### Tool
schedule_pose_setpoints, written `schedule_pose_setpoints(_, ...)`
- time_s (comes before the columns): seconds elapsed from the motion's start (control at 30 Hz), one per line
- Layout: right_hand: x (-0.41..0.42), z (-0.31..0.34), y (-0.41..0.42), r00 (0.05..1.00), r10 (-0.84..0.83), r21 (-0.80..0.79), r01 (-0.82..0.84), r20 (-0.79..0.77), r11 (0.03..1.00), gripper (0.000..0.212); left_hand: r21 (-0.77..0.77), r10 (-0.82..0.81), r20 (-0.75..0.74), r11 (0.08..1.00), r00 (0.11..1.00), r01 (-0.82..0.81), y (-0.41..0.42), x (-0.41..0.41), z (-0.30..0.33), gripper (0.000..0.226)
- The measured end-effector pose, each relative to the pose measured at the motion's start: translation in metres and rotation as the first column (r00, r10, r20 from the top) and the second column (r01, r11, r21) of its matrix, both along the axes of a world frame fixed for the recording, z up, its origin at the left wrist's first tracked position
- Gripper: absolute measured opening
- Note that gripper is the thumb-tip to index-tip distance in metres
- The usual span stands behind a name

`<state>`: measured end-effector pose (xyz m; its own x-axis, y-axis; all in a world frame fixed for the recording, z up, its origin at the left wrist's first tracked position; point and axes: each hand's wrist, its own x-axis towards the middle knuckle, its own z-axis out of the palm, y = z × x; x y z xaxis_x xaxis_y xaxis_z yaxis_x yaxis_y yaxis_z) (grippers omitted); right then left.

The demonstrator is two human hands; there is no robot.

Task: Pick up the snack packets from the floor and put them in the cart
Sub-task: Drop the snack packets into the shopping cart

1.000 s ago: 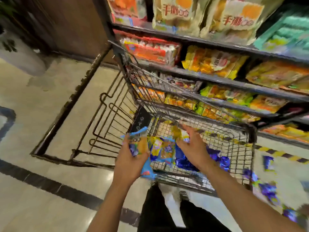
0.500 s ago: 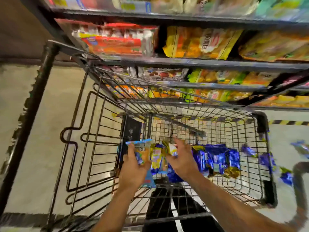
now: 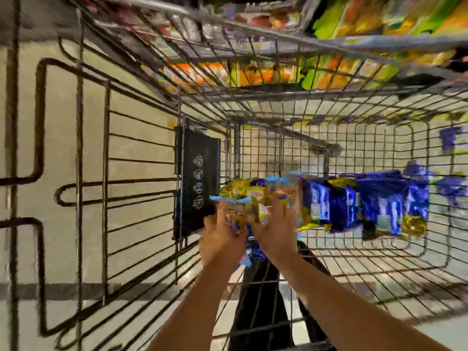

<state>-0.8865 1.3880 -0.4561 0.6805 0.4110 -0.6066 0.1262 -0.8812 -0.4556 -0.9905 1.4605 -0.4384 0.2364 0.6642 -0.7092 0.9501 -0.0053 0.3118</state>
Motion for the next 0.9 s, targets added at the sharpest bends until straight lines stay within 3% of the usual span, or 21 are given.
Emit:
schedule_pose_setpoints(0.2,-0.001,-0.011,0.01,0.997,-0.06,-0.016,0.059,-0.044,0.998,0.088,-0.008,0.091,0.096,0.996,0.991,-0.091,0.001,0.009,-0.008,0.077)
schedule_pose_setpoints(0.4,0.007,-0.009,0.022,0.999,0.039,-0.104,-0.041,-0.024,0.994,0.099,-0.043,0.11,0.108,0.993,0.988,-0.106,0.003,0.011,-0.006,0.079)
schedule_pose_setpoints(0.6,0.012,-0.001,0.026,0.997,-0.065,-0.06,0.062,-0.038,0.996,0.097,-0.142,0.306,0.204,0.949,0.93,-0.281,0.007,0.016,0.002,0.079)
schedule_pose_setpoints(0.9,0.036,0.018,0.014,0.996,-0.085,-0.063,0.086,0.01,0.994,0.087,0.006,0.219,0.123,0.975,0.968,-0.221,0.018,0.028,0.022,0.071)
